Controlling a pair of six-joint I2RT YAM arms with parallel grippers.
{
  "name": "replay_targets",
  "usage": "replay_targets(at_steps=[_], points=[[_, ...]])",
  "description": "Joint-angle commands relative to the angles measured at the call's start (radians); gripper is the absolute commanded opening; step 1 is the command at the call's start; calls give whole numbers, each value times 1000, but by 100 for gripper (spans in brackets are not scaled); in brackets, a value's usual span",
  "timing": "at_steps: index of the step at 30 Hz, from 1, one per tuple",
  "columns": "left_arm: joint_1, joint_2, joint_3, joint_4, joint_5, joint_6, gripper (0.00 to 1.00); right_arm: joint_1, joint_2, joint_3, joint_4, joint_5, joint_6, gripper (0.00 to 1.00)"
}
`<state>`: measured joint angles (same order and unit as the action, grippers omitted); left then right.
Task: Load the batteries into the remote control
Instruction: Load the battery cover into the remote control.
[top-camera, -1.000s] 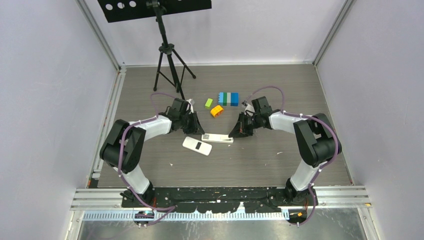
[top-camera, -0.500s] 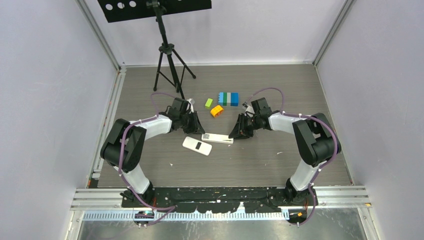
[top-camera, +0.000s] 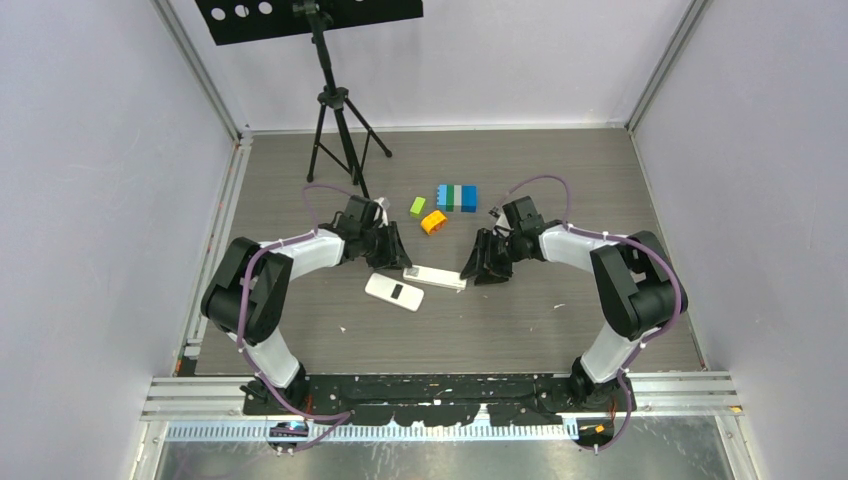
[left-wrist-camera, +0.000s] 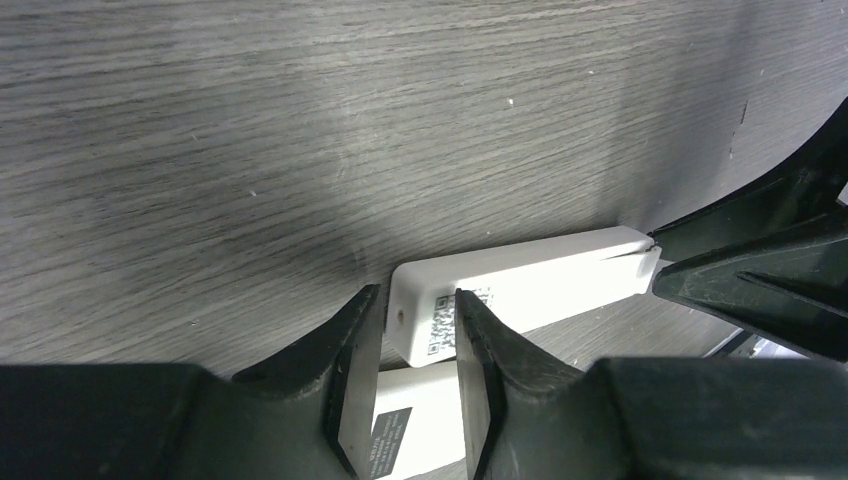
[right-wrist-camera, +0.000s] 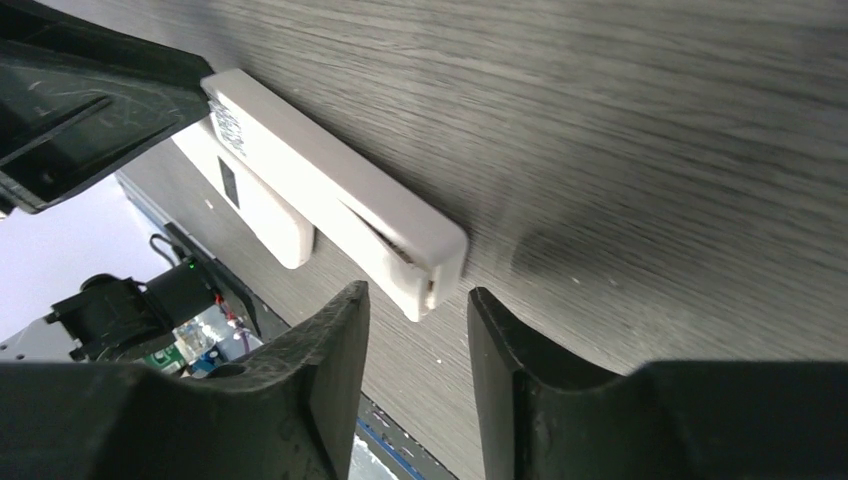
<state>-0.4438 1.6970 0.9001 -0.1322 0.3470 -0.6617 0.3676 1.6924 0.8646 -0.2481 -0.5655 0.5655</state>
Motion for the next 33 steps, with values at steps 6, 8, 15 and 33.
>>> replay_targets(at_steps=[6,8,15,33], points=[[-4,-27,21,-15,-16,30,38,12,-15,-8,36,19,1,57],[-4,-30,16,-13,-10,28,39,21,-9,-8,52,11,14,57],[-4,-15,5,-6,30,16,38,36,17,-27,59,-6,26,42],[-4,-23,-29,-17,30,20,29,34,25,-38,17,88,21,23]])
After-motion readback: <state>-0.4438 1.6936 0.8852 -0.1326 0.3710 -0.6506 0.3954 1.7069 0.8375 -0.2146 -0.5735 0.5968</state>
